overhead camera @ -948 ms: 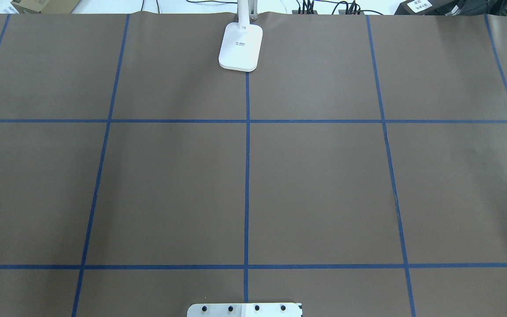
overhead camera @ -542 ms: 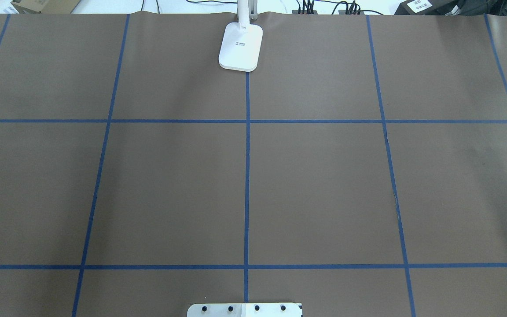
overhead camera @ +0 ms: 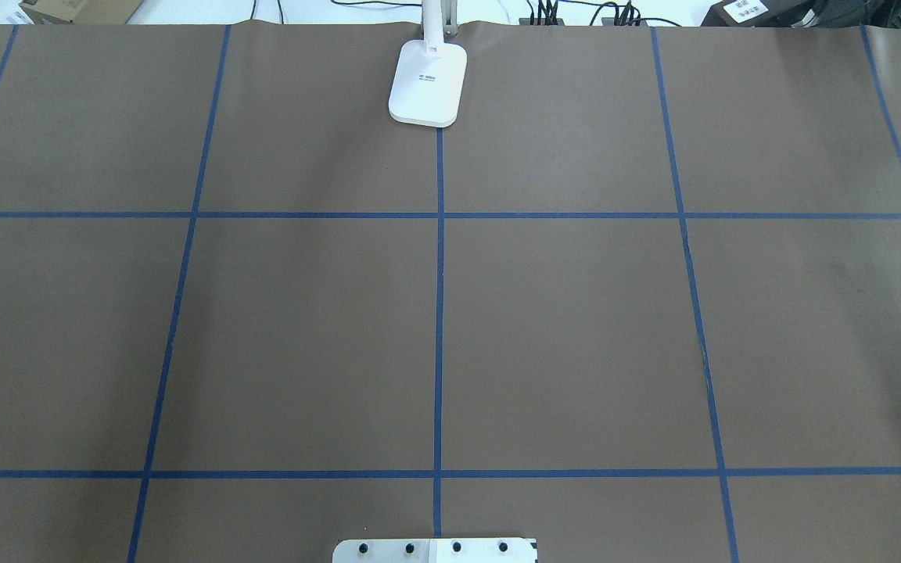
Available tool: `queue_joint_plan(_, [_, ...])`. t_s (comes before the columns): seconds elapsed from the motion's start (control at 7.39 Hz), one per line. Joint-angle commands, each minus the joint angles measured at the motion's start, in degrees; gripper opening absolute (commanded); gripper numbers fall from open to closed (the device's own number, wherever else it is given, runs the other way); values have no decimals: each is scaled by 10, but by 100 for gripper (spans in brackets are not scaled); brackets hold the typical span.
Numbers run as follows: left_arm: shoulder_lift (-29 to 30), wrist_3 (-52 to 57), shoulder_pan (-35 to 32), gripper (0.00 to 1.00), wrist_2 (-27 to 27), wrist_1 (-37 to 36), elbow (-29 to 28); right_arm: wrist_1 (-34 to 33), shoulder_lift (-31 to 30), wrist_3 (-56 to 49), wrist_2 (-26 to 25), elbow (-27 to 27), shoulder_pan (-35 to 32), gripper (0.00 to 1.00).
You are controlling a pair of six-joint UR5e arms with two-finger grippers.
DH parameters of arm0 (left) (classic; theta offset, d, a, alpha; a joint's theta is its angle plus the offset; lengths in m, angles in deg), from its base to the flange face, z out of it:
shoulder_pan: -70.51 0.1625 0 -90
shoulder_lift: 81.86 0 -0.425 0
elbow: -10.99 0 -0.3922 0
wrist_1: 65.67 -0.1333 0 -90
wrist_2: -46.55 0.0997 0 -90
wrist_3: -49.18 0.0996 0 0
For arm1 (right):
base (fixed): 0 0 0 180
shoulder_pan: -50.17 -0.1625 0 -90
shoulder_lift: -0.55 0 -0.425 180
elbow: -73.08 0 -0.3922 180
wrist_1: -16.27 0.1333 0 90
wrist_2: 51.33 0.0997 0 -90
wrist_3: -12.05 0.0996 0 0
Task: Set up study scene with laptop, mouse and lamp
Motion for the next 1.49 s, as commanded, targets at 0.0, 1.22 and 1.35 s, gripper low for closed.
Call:
queue_joint_plan(0.0, [-12,-3,-3,100,2,13,4,0,5,1,3,8,1,100])
queue_joint_plan(1.22, [-66,-269,-209,99,48,-157,9,105,5,5,4,46,29,99])
queue_joint_plan(1.35, [-110,-283,-216,99,43,-156,20,109,3,4,5,39,30,99])
